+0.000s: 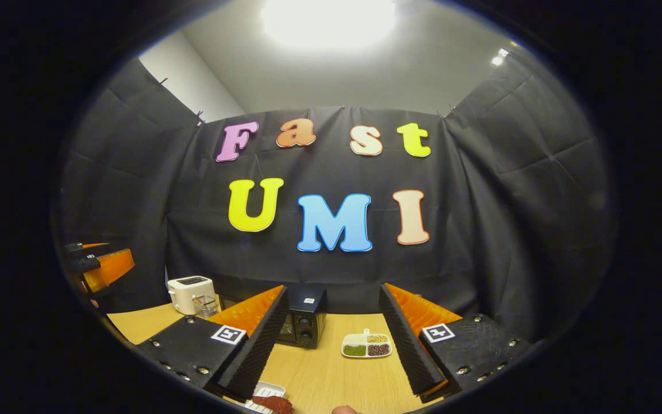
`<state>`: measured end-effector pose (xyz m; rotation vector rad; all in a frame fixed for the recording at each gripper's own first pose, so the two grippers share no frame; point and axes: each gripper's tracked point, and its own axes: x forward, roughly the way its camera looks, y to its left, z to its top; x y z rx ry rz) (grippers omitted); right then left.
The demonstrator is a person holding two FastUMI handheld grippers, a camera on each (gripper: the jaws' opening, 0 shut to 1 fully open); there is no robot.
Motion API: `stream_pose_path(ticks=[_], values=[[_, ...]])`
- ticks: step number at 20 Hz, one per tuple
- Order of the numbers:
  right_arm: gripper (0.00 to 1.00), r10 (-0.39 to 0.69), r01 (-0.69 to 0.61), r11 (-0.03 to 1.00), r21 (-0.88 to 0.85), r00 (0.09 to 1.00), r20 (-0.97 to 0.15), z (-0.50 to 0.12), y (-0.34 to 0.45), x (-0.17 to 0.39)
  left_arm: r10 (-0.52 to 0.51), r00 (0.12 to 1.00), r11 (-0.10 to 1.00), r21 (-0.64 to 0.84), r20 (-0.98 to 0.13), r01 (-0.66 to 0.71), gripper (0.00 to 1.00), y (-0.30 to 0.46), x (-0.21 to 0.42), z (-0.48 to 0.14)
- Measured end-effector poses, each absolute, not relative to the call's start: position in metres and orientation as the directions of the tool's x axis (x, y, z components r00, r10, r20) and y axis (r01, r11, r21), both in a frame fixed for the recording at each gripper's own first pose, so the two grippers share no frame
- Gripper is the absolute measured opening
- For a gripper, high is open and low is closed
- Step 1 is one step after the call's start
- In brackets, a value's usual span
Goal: Open the electric oven with the left hand, put the food in, and close the electric oven.
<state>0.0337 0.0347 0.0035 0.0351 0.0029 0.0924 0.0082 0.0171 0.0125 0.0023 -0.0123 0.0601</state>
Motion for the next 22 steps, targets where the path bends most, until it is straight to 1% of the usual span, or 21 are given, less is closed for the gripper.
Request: stream_pose_path(ticks=[1,2,3,4,6,10,11,13,15,17,19,22], values=[[0.96,0.1,-0.1,0.995,0.027,0.995,0.001,0.004,0.038,0.036,0.064,0.998,0.998,-0.001,0.012,-0.064,0.96,0.017,0.007,0.012],[0.96,0.108,-0.108,0.994,0.022,0.994,0.004,0.004,0.039,0.036,0.067,0.998,0.998,-0.001,0.013,-0.067,0.99,0.017,0.007,0.013],[0.96,0.115,-0.115,0.993,0.022,0.993,0.006,0.004,0.042,0.037,0.069,0.998,0.998,0.001,0.014,-0.069,0.97,0.017,0.007,0.014],[0.96,0.123,-0.124,0.992,0.026,0.992,0.009,0.004,0.044,0.038,0.072,0.997,0.997,0.008,0.017,-0.072,0.99,0.016,0.007,0.016],[0.96,0.136,-0.136,0.99,0.024,0.991,0.01,0.002,0.047,0.04,0.077,0.997,0.997,0.018,0.023,-0.077,0.96,0.012,0.008,0.019],[0.96,0.156,-0.156,0.987,0.03,0.988,0.005,0.0,0.046,0.045,0.083,0.996,0.996,0.016,0.021,-0.083,0.96,0.002,0.007,0.021],[0.96,0.161,-0.162,0.986,0.034,0.987,0.005,-0.001,0.045,0.047,0.087,0.996,0.996,0.022,0.022,-0.088,0.99,-0.001,0.008,0.022],[0.96,0.178,-0.178,0.984,0.031,0.984,0.01,0.0,0.046,0.051,0.097,0.995,0.994,0.037,0.033,-0.098,0.96,-0.005,0.008,0.027],[0.96,0.199,-0.2,0.98,0.027,0.98,0.021,0.003,0.047,0.055,0.108,0.993,0.993,0.049,0.044,-0.11,0.98,-0.012,0.007,0.03],[0.96,0.215,-0.216,0.976,0.025,0.976,0.036,0.004,0.047,0.056,0.109,0.993,0.992,0.05,0.047,-0.112,0.96,-0.02,0.009,0.028],[0.96,0.216,-0.216,0.976,0.015,0.975,0.044,0.002,0.043,0.057,0.108,0.993,0.993,0.046,0.039,-0.11,0.98,-0.027,0.015,0.022],[0.96,0.223,-0.223,0.975,0.013,0.975,0.01,-0.01,0.041,0.056,0.095,0.995,0.994,0.047,0.028,-0.096,0.98,-0.035,0.037,0.013]])
